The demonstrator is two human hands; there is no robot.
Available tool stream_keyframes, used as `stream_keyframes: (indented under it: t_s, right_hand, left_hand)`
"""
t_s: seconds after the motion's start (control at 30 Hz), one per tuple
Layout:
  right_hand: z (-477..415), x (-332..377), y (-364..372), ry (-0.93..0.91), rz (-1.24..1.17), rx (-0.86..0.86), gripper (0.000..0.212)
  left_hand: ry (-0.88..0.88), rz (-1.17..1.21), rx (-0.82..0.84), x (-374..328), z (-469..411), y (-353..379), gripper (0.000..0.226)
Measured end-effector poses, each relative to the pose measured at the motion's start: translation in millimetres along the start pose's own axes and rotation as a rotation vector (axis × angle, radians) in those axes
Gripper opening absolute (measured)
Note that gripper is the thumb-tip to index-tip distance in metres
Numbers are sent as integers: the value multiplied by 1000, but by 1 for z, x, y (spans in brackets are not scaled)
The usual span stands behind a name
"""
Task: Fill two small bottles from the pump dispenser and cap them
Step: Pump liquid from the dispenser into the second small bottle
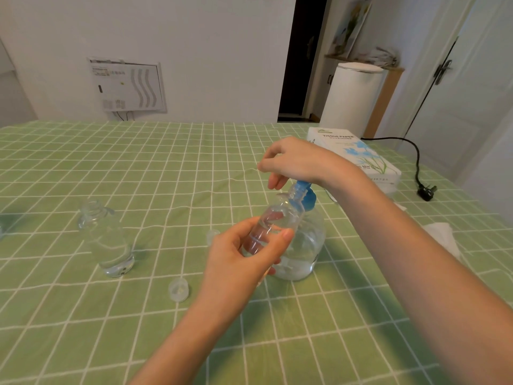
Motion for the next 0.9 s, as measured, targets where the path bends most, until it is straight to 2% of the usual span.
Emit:
stream_keyframes:
  t_s: [0.27, 0.43, 0.57, 0.7, 0.9]
  right_hand:
    - [3, -4, 8, 19, -19, 28, 32]
    - [1, -6, 11, 10, -35, 26, 27]
    - [1, -3, 4, -7, -30, 3, 22]
    - [0, 1, -3, -28, -15, -16, 18]
    - [1, 1, 3, -25, -32, 5, 20]
  left_hand:
    - [-1, -12, -13, 1, 1, -2, 28]
    - [-5, -24, -11, 2, 0, -2, 29]
    - [-12, -21, 0, 3, 0, -1, 17]
    - [4, -8, 3, -1, 1, 0, 27]
    - [-9, -2, 2, 1, 0, 0, 25]
Point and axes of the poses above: each hand's wrist, its own z-axis away from the middle knuckle, its own y-axis out of the palm, x = y × z, the point moved 10 cm from there along -z, towards the middle knuckle, and after that the axes turned 5 degrees about -x, right-handed, at the moved point
